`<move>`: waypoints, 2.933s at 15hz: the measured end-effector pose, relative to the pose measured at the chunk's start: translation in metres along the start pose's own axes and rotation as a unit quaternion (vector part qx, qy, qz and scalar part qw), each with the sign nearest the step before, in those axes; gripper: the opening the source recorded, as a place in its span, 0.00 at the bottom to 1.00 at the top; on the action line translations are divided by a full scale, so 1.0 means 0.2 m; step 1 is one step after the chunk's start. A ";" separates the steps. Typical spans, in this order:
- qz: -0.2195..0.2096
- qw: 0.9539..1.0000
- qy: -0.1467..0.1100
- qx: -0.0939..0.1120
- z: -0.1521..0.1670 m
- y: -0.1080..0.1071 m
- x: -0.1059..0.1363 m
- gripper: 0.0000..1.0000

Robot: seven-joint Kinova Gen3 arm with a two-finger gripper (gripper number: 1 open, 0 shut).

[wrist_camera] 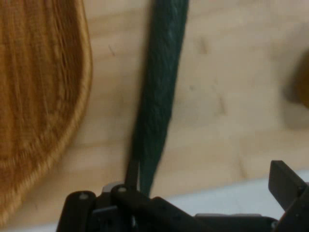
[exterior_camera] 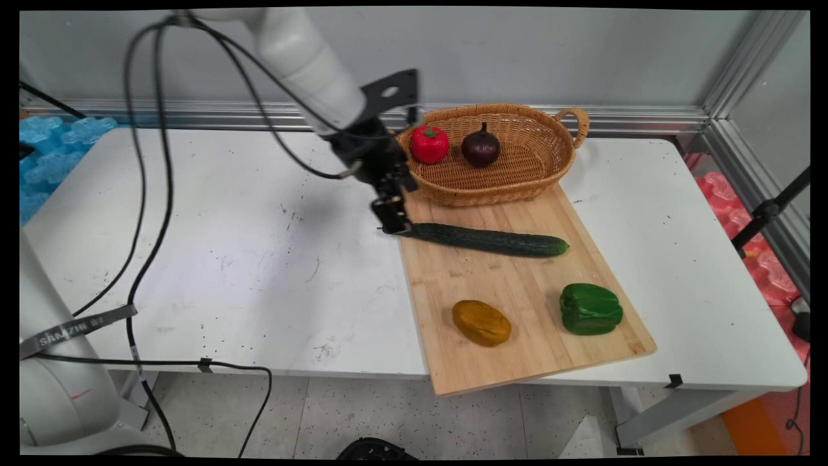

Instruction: Pick up the cucumber from the cutting board, then place the picked object in the vegetable basket

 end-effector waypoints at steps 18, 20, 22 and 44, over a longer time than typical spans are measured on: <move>0.037 0.999 -0.015 0.007 0.67 -0.05 0.49 1.00; 0.041 0.999 -0.019 0.007 0.71 -0.05 0.52 1.00; 0.046 0.999 -0.022 0.008 0.74 -0.05 0.53 1.00; 0.034 0.999 -0.006 0.030 0.17 -0.04 0.71 0.00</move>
